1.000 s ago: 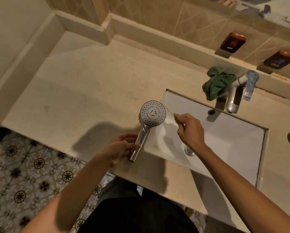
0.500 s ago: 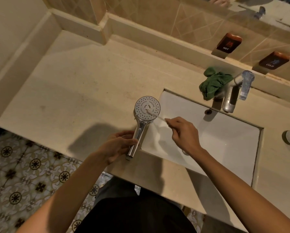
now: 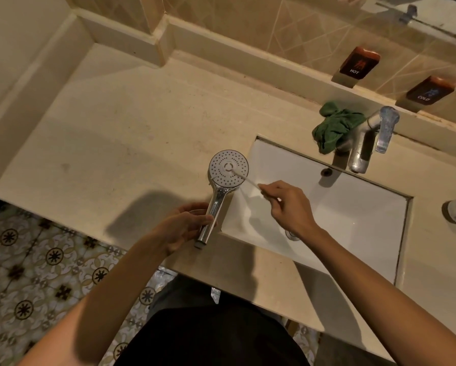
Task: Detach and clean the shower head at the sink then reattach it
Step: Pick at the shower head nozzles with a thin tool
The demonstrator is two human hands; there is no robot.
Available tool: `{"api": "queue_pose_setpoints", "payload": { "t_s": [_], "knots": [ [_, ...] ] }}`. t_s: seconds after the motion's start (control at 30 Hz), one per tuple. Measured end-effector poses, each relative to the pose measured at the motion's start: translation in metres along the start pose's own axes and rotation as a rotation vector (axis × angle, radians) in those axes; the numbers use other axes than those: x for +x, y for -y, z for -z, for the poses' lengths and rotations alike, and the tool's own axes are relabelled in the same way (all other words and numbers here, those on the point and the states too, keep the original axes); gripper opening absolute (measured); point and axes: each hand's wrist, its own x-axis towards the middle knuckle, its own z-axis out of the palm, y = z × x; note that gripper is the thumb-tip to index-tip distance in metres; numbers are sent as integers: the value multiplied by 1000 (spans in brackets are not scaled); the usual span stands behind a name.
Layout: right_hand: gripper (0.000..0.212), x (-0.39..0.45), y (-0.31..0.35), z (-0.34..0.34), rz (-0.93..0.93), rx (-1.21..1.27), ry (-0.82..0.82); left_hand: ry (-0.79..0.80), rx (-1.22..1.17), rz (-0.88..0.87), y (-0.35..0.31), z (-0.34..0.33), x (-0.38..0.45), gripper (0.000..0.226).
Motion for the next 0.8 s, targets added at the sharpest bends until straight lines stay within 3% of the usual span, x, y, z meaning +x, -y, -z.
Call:
{"api": "queue_pose_setpoints", "payload": {
  "t_s": [0.07,0.2,0.27,0.43,0.8],
  "knots": [
    [38,-5,2,-2,57,-25,54,-9,-11,0,1,1,0,59],
    [36,4,-6,1,-58,-10,-46,4,-9,-3,2,3,1,50],
    [38,-2,-1,-2,34,-17,25,1,-13,-3,3,4,1,46],
    [36,-4,-7,-5,-58,10,-38,11,-29,-3,3,7,1,52],
    [38,-8,-4,-5,1,-45,35,-6,-25,18,5,10,5,49]
  ]
}}
